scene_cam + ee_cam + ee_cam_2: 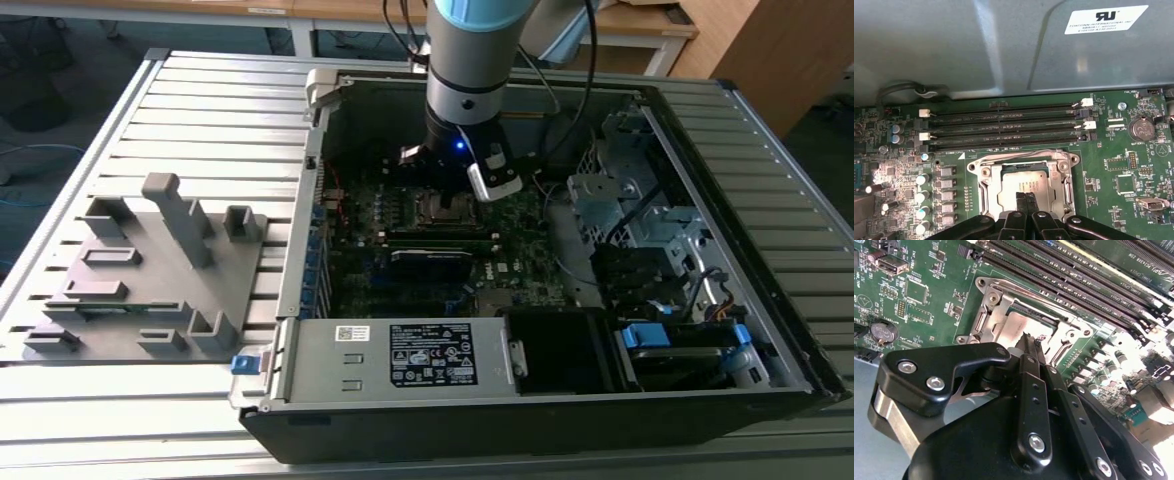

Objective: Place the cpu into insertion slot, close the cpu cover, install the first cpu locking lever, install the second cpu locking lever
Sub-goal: 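Install the second cpu locking lever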

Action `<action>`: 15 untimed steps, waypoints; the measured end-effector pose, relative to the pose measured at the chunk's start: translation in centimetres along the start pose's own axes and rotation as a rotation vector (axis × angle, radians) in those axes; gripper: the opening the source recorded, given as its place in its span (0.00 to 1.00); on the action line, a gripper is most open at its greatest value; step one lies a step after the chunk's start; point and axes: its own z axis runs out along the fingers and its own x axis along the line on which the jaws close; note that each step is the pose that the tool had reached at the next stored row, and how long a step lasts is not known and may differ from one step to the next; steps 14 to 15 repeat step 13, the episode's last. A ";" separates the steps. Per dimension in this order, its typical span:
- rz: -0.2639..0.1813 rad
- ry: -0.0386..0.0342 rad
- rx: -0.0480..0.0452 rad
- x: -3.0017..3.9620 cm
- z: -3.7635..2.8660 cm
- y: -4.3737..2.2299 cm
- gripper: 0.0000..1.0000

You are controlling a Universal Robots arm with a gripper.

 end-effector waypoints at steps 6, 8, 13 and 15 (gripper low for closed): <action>0.000 0.0000 0.0010 0.00 -0.07 0.04 0.10; 0.000 -0.0002 0.0007 0.00 -0.07 0.04 0.10; 0.000 -0.0001 0.0009 0.00 -0.30 0.07 0.10; 0.000 -0.0001 0.0009 0.00 -0.30 0.07 0.10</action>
